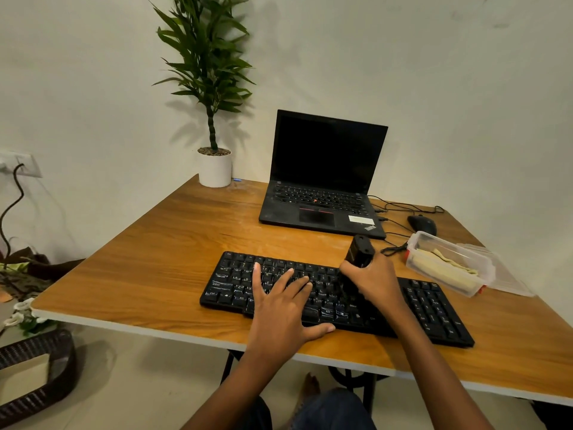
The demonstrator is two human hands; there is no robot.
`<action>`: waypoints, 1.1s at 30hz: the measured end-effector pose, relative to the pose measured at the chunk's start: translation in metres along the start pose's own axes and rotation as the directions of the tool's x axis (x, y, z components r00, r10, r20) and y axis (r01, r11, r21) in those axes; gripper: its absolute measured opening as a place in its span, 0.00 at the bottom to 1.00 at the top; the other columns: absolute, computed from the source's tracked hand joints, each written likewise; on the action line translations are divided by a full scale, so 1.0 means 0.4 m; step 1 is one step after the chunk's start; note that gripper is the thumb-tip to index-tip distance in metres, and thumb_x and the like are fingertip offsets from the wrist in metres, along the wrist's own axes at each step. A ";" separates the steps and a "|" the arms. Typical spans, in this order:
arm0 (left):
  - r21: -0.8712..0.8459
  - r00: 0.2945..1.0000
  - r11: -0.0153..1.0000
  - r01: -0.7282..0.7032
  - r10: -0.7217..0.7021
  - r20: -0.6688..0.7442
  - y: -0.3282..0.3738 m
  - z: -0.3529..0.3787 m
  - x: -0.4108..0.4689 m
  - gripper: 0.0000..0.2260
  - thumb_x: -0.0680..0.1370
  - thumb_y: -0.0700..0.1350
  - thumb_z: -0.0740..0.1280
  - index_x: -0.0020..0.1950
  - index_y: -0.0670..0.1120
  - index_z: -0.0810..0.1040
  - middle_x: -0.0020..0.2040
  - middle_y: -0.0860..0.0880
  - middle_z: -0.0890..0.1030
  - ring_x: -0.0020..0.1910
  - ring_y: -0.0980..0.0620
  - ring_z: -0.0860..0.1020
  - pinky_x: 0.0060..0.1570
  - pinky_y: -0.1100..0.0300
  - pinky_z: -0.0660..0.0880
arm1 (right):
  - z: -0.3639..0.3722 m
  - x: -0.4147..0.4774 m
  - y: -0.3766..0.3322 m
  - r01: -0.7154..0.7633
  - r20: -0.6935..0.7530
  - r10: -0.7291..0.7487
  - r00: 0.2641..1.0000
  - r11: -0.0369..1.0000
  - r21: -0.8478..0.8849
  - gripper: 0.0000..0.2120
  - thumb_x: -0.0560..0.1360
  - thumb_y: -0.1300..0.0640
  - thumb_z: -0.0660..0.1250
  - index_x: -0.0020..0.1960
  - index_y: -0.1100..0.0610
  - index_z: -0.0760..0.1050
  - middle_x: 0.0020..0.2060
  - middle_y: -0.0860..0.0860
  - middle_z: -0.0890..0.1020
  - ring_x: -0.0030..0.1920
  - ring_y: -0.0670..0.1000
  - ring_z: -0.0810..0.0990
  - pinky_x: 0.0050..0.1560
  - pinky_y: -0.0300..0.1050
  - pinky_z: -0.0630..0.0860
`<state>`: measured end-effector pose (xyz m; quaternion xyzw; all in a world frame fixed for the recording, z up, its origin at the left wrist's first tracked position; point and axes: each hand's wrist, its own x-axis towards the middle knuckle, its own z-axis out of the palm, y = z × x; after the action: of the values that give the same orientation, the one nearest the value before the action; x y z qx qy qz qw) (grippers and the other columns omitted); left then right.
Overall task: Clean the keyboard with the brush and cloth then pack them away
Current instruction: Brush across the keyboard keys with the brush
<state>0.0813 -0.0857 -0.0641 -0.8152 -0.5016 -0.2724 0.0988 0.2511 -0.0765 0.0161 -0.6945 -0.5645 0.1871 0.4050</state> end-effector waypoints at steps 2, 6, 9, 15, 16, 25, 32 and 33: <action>0.000 1.000 1.000 0.003 -0.003 0.006 0.000 -0.001 -0.001 0.35 0.68 0.75 0.52 0.55 0.50 0.83 0.56 0.55 0.81 0.61 0.52 0.77 0.67 0.32 0.48 | -0.006 -0.009 0.004 -0.025 0.087 0.024 0.996 1.000 0.018 0.07 0.70 0.57 0.69 0.39 0.57 0.72 0.31 0.53 0.78 0.27 0.50 0.75 0.24 0.39 0.70; 0.007 1.000 1.000 -0.004 0.004 0.012 0.001 -0.001 -0.004 0.35 0.68 0.75 0.52 0.55 0.51 0.83 0.56 0.55 0.81 0.61 0.52 0.77 0.67 0.32 0.48 | -0.018 0.005 0.006 -0.046 0.011 0.046 0.999 0.999 -0.013 0.09 0.70 0.57 0.69 0.36 0.56 0.71 0.29 0.51 0.76 0.25 0.48 0.73 0.22 0.37 0.68; 0.003 1.000 1.000 -0.001 0.000 0.012 0.000 -0.002 -0.002 0.35 0.68 0.75 0.52 0.55 0.51 0.82 0.56 0.55 0.81 0.61 0.52 0.77 0.67 0.32 0.47 | -0.008 -0.006 0.005 -0.006 0.078 0.005 0.997 1.000 0.016 0.08 0.71 0.57 0.69 0.38 0.55 0.71 0.30 0.50 0.77 0.27 0.48 0.73 0.22 0.34 0.68; 0.016 1.000 1.000 -0.005 0.005 0.014 0.001 -0.003 -0.001 0.35 0.68 0.75 0.52 0.55 0.51 0.82 0.56 0.55 0.81 0.61 0.52 0.77 0.67 0.32 0.48 | -0.009 -0.002 0.001 -0.032 0.021 0.032 0.999 0.999 0.007 0.08 0.71 0.57 0.69 0.36 0.56 0.71 0.28 0.50 0.76 0.25 0.47 0.72 0.20 0.32 0.66; 0.018 1.000 1.000 -0.001 0.000 0.016 0.001 -0.004 -0.001 0.35 0.68 0.75 0.52 0.55 0.51 0.82 0.56 0.55 0.81 0.61 0.52 0.77 0.66 0.32 0.48 | -0.001 -0.008 0.001 -0.021 0.035 0.020 0.999 0.999 0.035 0.08 0.71 0.57 0.69 0.36 0.56 0.71 0.28 0.50 0.76 0.25 0.47 0.73 0.20 0.32 0.66; 0.026 1.000 1.000 0.005 -0.005 0.008 0.002 -0.006 0.001 0.35 0.68 0.75 0.52 0.55 0.51 0.82 0.56 0.55 0.82 0.60 0.52 0.77 0.67 0.33 0.47 | 0.008 -0.020 -0.005 0.009 0.022 -0.009 1.000 1.000 0.012 0.07 0.69 0.57 0.70 0.38 0.58 0.72 0.31 0.53 0.78 0.29 0.50 0.75 0.25 0.40 0.71; 0.016 1.000 1.000 0.011 -0.011 0.006 0.002 -0.006 -0.001 0.35 0.68 0.75 0.52 0.54 0.51 0.83 0.56 0.56 0.81 0.60 0.52 0.77 0.67 0.33 0.47 | 0.010 -0.022 -0.007 -0.045 -0.013 0.045 0.999 0.998 0.039 0.09 0.70 0.57 0.69 0.36 0.55 0.70 0.28 0.50 0.76 0.24 0.48 0.73 0.20 0.34 0.68; 0.015 1.000 1.000 0.011 -0.011 0.007 0.003 -0.006 -0.001 0.35 0.68 0.75 0.52 0.54 0.51 0.83 0.56 0.56 0.81 0.60 0.52 0.77 0.67 0.33 0.47 | 0.006 -0.026 -0.008 -0.063 0.026 0.062 0.998 0.998 0.028 0.08 0.70 0.57 0.69 0.36 0.55 0.71 0.28 0.51 0.77 0.24 0.48 0.74 0.19 0.34 0.68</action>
<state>0.0812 -0.0876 -0.0622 -0.8126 -0.5085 -0.2660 0.1017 0.2444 -0.0854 0.0150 -0.7035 -0.5449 0.2163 0.4018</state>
